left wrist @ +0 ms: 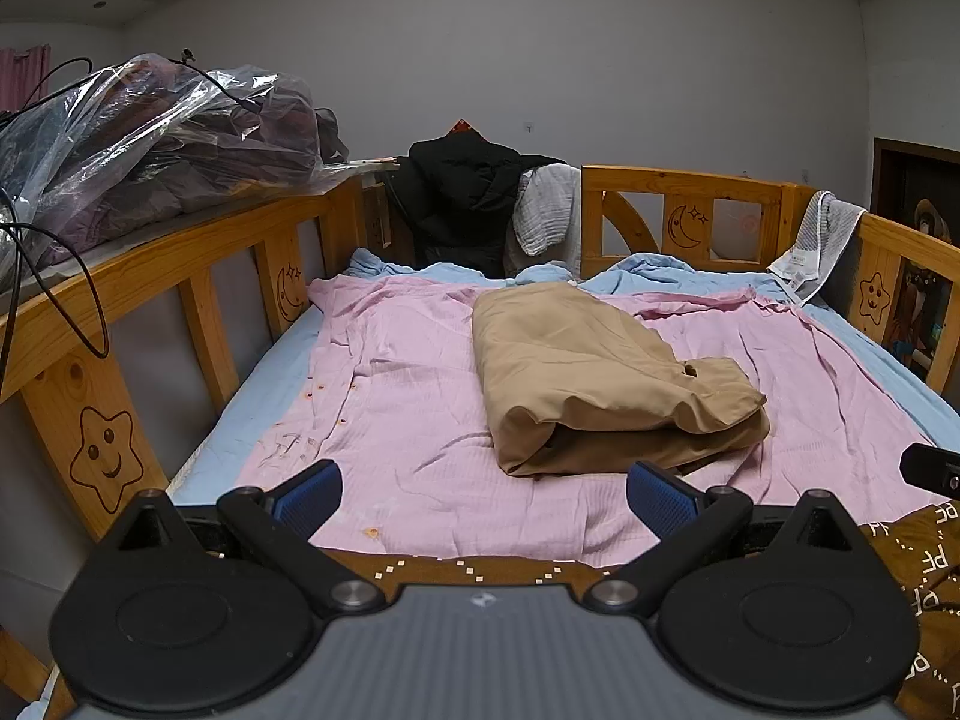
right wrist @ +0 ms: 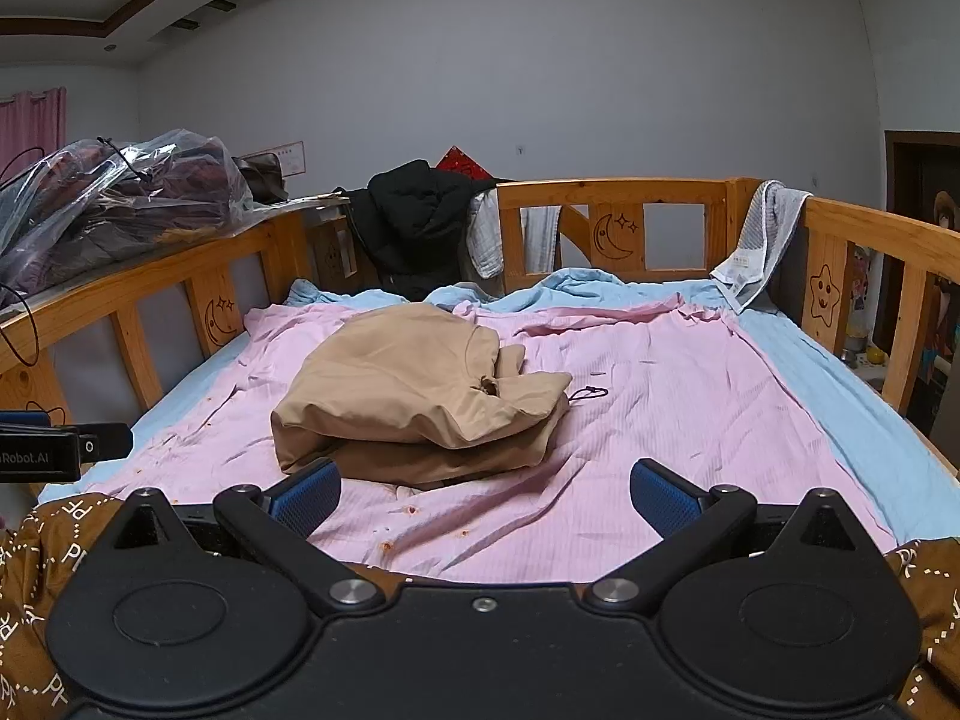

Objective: Fold large clothes

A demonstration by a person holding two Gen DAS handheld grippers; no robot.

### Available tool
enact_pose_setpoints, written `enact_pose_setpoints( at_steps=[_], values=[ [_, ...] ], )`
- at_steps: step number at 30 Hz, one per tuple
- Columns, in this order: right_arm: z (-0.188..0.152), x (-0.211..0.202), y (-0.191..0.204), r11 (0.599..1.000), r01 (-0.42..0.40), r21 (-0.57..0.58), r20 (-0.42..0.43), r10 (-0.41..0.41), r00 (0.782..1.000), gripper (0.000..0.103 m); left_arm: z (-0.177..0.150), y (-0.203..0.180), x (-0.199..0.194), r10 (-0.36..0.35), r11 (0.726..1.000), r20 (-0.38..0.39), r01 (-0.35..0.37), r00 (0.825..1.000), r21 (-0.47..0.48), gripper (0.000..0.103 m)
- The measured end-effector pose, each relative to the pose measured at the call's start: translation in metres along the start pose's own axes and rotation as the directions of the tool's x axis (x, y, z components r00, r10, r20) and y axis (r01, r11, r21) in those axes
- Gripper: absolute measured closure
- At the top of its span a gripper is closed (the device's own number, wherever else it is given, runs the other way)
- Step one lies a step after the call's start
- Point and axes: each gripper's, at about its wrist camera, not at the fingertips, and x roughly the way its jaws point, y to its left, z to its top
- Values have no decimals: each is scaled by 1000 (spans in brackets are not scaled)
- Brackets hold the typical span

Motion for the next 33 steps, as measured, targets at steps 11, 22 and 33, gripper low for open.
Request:
enact_pose_setpoints(
  at_steps=[11,22,33],
  values=[
    [-2,1,0,1000,1,2,-4,-1,1000,1,0,-2,-1,11,1000,-8,-11,1000,4,0],
    [-4,3,1,1000,3,2,-16,-3,1000,1,-2,-8,-5,8,1000,-21,-7,1000,30,0],
    [-4,4,1,1000,3,1,-22,-3,1000,1,-2,-7,-4,12,1000,-27,-11,1000,21,0]
  ],
)
